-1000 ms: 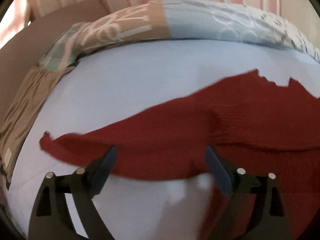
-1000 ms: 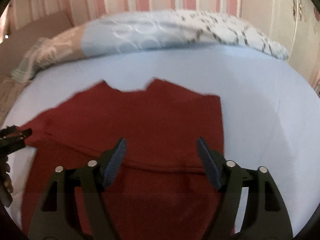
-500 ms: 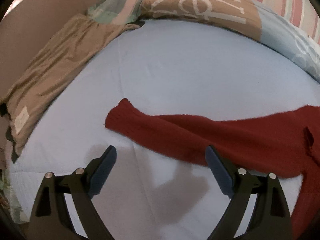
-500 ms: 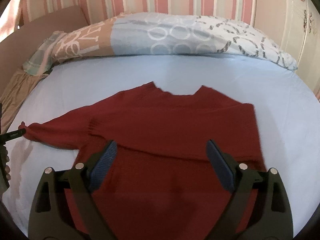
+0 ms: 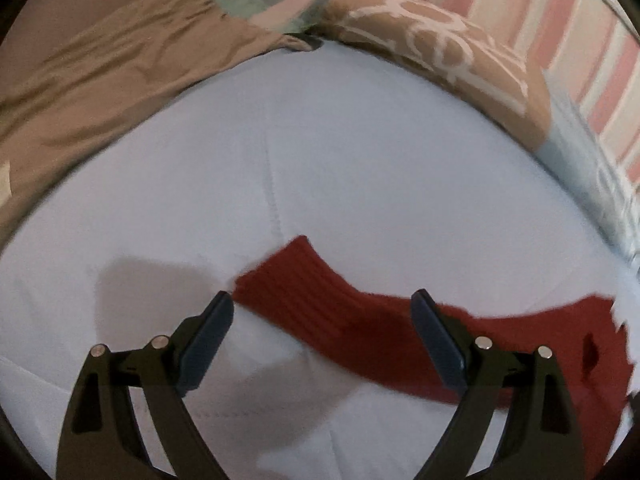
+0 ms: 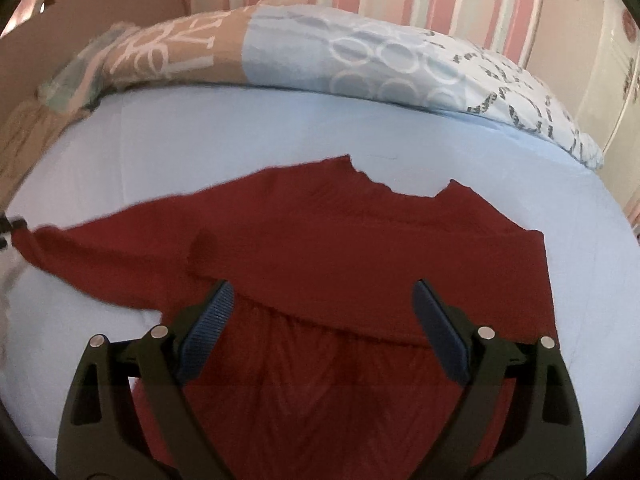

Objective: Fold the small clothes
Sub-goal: 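Grasp the other sleeve cuff with the left tool and fold it across the body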

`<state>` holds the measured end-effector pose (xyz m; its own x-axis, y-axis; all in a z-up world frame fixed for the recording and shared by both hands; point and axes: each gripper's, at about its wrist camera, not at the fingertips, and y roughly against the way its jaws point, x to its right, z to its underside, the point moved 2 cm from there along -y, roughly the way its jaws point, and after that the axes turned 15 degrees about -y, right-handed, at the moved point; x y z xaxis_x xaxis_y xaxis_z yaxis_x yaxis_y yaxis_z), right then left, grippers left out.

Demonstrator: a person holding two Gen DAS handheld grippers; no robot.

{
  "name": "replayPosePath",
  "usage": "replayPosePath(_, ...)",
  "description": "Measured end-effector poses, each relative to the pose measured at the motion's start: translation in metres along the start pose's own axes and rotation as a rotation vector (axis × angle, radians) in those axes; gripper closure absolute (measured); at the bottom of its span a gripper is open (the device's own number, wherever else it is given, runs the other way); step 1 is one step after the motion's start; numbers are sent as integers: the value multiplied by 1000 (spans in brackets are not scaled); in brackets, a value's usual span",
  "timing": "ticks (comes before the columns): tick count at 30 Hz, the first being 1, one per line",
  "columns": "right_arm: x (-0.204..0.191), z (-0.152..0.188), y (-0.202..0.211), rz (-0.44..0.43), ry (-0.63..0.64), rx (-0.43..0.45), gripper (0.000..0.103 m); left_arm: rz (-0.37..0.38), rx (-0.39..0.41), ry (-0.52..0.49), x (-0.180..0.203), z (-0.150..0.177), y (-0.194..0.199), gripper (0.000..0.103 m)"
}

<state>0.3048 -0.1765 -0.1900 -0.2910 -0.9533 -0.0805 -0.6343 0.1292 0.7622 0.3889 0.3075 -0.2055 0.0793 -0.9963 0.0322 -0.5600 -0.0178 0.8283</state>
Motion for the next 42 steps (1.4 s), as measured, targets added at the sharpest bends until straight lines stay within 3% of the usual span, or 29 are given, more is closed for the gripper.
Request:
replayPosePath(2, 3, 4, -4, 5, -9, -14, 12, -20, -34, 29, -4, -2, -7, 13)
replayPosePath(8, 6, 12, -5, 19, 0, -17, 12, -29, -94, 83, -10, -6, -20, 39)
replayPosePath(13, 14, 9, 0, 26, -9, -2, 12, -11, -77, 87, -10, -5, -11, 82)
replayPosePath(19, 25, 10, 5, 29, -30, 7, 12, 52, 38, 32, 1, -7, 11, 86)
replayPosePath(24, 43, 7, 9, 18, -71, 17, 12, 144, 156, -74, 45, -18, 52, 86)
replayPosePath(29, 89, -4, 18, 7, -170, 38, 12, 254, 199, -220, 137, -29, 79, 86)
replayPosePath(35, 155, -12, 27, 31, -250, 54, 12, 419, 198, -411, 299, -24, 84, 86)
replayPosePath(37, 182, -13, 29, 55, -260, 61, 12, 484, 174, -478, 365, -13, 78, 86)
replayPosePath(42, 240, -10, 29, 87, -313, 52, 14, 569, 123, -580, 481, 21, 61, 86)
